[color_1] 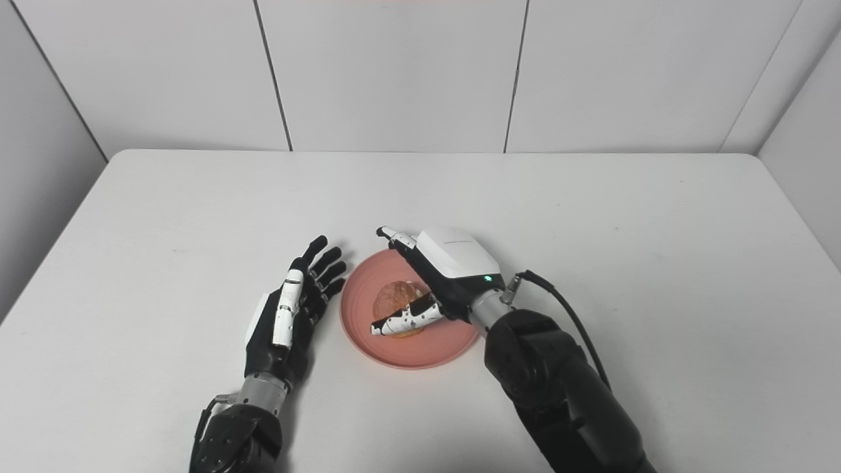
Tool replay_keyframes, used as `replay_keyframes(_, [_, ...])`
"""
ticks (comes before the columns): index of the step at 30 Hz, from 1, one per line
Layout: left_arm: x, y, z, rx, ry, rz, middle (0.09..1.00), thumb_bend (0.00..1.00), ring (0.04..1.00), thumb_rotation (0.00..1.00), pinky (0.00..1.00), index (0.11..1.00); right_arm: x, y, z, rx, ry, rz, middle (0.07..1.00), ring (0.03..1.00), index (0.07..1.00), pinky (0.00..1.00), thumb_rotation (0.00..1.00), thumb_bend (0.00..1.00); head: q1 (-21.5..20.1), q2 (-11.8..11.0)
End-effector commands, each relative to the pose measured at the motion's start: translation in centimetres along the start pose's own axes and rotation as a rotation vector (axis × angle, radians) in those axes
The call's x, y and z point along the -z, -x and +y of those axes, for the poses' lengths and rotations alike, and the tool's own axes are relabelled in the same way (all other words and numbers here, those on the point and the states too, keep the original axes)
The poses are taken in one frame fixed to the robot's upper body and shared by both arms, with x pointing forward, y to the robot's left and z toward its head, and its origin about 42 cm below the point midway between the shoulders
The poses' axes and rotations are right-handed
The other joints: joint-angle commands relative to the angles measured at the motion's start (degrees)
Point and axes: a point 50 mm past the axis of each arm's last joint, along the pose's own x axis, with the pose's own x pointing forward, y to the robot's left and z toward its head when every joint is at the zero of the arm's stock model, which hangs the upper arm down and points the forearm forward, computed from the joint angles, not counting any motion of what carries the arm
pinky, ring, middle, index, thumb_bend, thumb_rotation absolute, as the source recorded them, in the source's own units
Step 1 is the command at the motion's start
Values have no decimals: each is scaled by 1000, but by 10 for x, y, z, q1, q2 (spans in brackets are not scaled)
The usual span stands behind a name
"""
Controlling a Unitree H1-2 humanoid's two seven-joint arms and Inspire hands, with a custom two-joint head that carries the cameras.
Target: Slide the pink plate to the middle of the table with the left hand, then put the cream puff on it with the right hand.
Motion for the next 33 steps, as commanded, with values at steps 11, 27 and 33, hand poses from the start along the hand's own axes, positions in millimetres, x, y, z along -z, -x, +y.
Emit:
replay_keyframes(11, [25, 9, 8, -27, -5, 135, 896, 445, 890, 1000, 890, 892, -12, 16, -41, 201, -59, -90, 904, 791, 970, 583, 621, 900, -4, -3])
replay_keyframes(27, [25, 11, 15, -43, -12, 125, 897, 420, 889, 1000, 890, 897, 41, 68, -30, 492, -500, 82, 999, 945, 1000, 852, 985, 842, -12, -5])
replay_keyframes(33, [26, 11, 19, -41, -31, 105, 899, 416, 892, 1000, 893, 900, 56, 81, -2, 527, -688, 138, 997, 943, 1000, 866, 1000, 777, -16, -7])
